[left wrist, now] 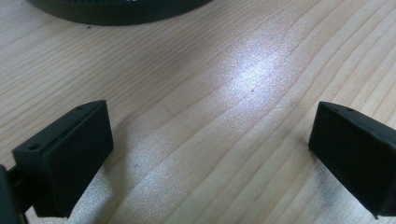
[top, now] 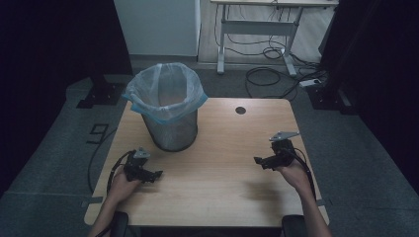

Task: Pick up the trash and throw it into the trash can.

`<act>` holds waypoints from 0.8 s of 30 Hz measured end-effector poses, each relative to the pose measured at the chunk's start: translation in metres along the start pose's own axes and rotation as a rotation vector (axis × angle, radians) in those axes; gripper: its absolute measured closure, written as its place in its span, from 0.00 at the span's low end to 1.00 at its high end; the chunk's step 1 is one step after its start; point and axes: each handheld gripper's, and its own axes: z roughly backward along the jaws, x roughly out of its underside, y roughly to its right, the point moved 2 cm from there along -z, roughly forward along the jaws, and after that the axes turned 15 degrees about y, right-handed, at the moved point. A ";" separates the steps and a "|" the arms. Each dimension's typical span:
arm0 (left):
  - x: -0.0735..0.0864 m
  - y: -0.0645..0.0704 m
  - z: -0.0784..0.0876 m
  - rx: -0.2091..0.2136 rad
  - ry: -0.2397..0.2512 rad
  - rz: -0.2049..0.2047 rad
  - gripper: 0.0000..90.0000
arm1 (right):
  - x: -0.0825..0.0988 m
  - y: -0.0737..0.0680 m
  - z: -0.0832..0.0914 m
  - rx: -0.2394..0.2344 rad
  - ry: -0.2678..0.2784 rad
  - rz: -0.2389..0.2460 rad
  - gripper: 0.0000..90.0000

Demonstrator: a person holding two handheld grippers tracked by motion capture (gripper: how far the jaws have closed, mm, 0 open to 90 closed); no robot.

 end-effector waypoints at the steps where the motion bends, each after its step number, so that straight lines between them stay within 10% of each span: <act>1: 0.000 0.000 0.000 0.000 0.000 0.000 0.00 | 0.006 -0.003 -0.004 -0.001 -0.010 0.004 0.00; 24: 0.000 0.000 0.000 0.000 0.001 0.001 0.00 | 0.071 -0.016 -0.022 -0.011 -0.019 -0.054 0.00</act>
